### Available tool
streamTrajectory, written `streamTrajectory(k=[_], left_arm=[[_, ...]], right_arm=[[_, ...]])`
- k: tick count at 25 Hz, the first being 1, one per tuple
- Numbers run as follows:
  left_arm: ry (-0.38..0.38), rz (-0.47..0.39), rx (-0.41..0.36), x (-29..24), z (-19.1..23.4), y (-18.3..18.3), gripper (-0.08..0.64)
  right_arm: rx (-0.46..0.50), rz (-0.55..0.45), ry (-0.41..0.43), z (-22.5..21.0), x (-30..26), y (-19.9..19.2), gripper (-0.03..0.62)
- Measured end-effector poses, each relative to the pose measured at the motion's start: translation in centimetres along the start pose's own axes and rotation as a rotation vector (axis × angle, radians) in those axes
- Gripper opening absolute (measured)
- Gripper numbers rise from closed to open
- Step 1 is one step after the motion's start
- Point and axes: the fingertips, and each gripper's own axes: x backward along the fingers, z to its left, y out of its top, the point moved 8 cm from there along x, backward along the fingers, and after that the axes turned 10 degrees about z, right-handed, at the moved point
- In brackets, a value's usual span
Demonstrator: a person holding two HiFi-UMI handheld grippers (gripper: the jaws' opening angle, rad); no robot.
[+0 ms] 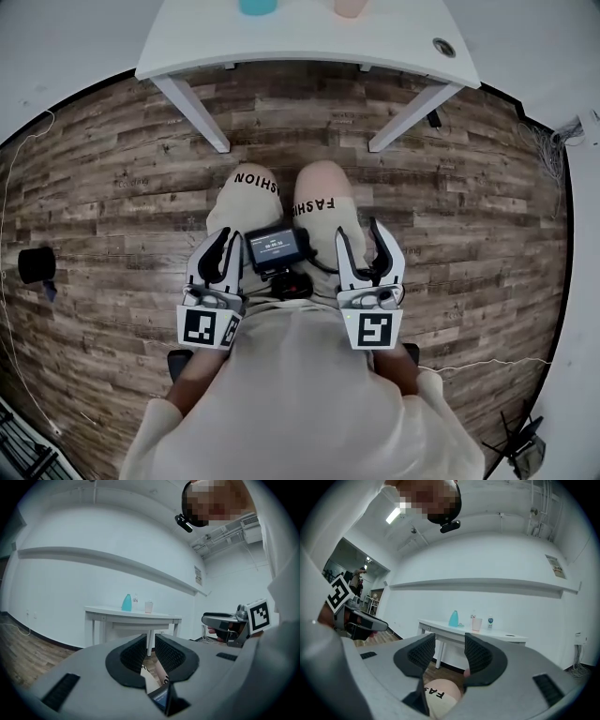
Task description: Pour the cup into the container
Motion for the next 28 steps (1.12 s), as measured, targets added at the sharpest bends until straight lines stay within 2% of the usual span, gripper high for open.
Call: streamTrajectory(k=[11, 28], left_arm=[[0.022, 0.023, 0.012, -0.7, 1.4, -1.6, 0.066], [0.019, 0.049, -0.002, -1.1, 1.0, -3.2, 0.066]], right_arm=[[0.052, 0.021, 0.023, 1.2, -1.7, -1.3, 0.179], [0.035, 0.037, 0.060, 2.5, -2.3, -3.4, 0.179]])
